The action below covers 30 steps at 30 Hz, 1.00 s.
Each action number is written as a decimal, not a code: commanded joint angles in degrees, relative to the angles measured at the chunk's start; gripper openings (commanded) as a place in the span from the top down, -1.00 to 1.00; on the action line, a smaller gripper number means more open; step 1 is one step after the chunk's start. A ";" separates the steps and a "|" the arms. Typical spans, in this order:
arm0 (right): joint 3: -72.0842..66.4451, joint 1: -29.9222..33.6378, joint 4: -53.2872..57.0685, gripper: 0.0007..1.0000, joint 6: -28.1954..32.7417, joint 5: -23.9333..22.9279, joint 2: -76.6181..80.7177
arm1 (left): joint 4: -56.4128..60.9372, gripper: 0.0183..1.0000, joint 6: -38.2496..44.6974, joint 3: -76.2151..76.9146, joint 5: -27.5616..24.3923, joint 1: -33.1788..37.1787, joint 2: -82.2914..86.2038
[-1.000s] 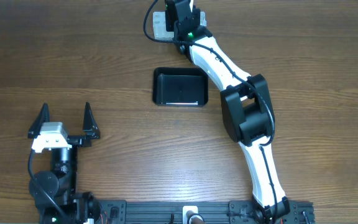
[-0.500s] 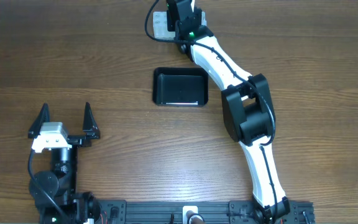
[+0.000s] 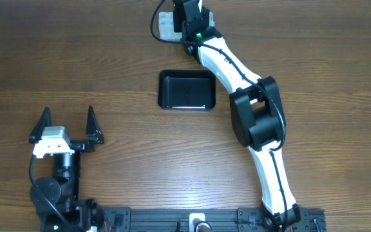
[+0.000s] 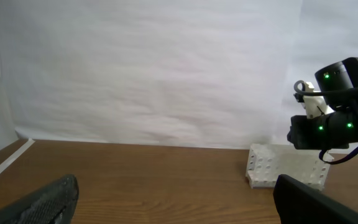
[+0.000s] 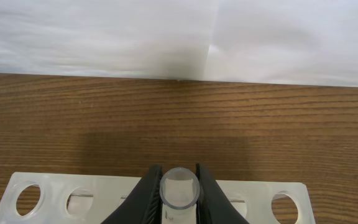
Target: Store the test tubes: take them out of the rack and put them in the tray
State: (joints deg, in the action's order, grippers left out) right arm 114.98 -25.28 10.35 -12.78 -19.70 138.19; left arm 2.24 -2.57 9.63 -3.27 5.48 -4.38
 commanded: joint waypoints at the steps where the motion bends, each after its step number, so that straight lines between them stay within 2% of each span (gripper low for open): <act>1: 1.38 -0.22 0.00 0.72 0.68 -1.03 0.46 | 0.15 -1.00 0.37 -0.39 -0.81 -0.28 0.33; 16: 1.40 -1.84 1.84 0.75 0.87 -1.42 -20.33 | 0.15 -1.00 0.37 -0.39 -0.81 -0.28 0.33; 20: 1.40 -2.49 8.61 0.76 0.02 -1.42 -26.03 | 0.15 -1.00 0.37 -0.39 -0.81 -0.28 0.33; 23: 1.40 -2.89 18.75 0.80 -6.10 -0.81 -28.39 | 0.15 -1.00 0.37 -0.39 -0.81 -0.28 0.33; 26: 1.33 -2.67 29.22 0.79 -9.73 4.68 -28.68 | 0.15 -1.00 0.37 -0.39 -0.81 -0.28 0.33; 30: -1.70 -2.34 39.12 0.78 -9.97 15.85 -27.50 | 0.15 -1.00 0.37 -0.39 -0.81 -0.28 0.33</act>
State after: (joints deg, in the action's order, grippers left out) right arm 116.14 -27.73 46.11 -20.05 -13.80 107.90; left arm 2.22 -2.57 9.63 -3.27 5.48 -4.36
